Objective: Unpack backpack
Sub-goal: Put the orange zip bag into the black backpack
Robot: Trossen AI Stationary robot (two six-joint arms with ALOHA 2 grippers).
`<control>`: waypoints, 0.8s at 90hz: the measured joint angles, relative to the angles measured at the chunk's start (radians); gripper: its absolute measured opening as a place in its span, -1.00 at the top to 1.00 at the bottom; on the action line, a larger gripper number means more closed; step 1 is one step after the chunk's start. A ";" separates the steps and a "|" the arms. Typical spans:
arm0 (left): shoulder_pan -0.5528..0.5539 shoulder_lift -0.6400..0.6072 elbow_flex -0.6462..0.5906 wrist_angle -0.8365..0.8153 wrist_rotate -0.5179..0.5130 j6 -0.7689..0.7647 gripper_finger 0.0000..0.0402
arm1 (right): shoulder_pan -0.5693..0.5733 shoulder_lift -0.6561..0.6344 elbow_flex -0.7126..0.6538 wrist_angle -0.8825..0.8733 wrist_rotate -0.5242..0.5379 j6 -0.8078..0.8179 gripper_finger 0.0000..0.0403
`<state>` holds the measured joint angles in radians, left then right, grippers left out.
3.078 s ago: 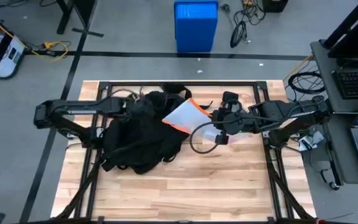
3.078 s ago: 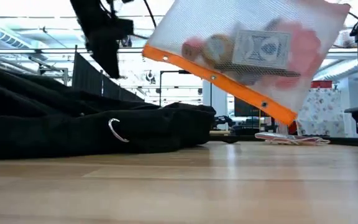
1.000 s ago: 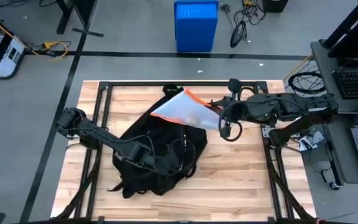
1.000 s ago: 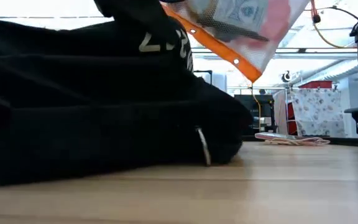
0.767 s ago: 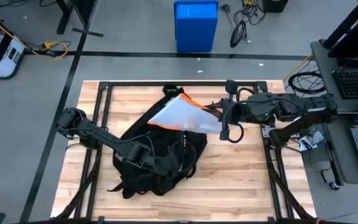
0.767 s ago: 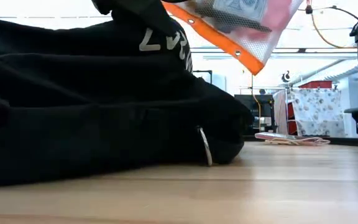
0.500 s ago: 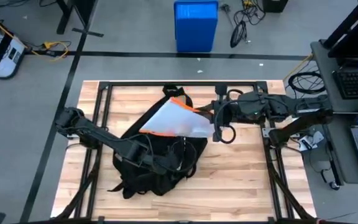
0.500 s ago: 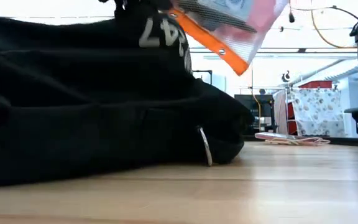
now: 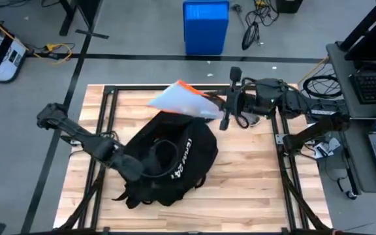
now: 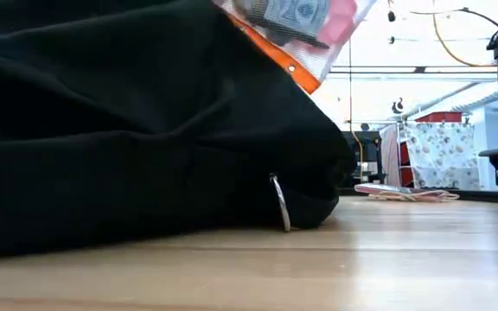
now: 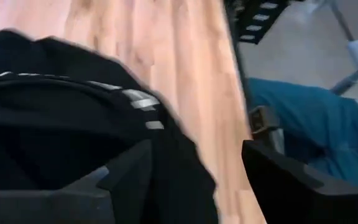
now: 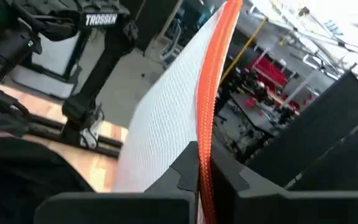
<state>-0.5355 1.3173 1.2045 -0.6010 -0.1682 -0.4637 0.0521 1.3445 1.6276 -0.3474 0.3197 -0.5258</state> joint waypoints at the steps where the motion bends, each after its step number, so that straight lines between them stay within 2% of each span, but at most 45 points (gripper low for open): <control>1: -0.004 -0.003 0.000 0.001 -0.005 0.000 -0.17 | -0.003 0.000 0.000 0.003 -0.007 0.001 1.00; 8: -0.026 -0.033 0.000 -0.018 -0.072 -0.002 -0.14 | -0.024 0.000 0.000 0.017 -0.066 0.015 1.00; 14: -0.041 -0.050 0.001 -0.078 -0.182 -0.048 -0.12 | -0.037 0.003 0.000 0.031 -0.115 0.017 1.00; 22: -0.051 -0.060 0.000 -0.276 -0.365 -0.192 -0.08 | -0.049 0.011 0.000 0.036 -0.172 0.016 1.00; 29: -0.051 -0.060 0.000 -0.450 -0.464 -0.341 -0.04 | -0.064 0.024 0.000 0.038 -0.207 0.022 1.00; 37: -0.050 -0.049 -0.011 -0.550 -0.507 -0.455 -0.01 | -0.081 0.048 0.000 0.038 -0.271 0.030 1.00; 56: -0.050 -0.046 -0.036 -0.528 -0.526 -0.510 0.00 | -0.126 0.122 0.000 0.123 -0.376 -0.044 1.00; 72: -0.055 -0.046 -0.036 -0.627 -0.624 -0.668 0.00 | -0.177 0.159 0.000 0.245 -0.428 -0.078 1.00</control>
<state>-0.5908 1.2713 1.1683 -1.2281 -0.7926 -1.1312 -0.1251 1.5035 1.6276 -0.1026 -0.1083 -0.6035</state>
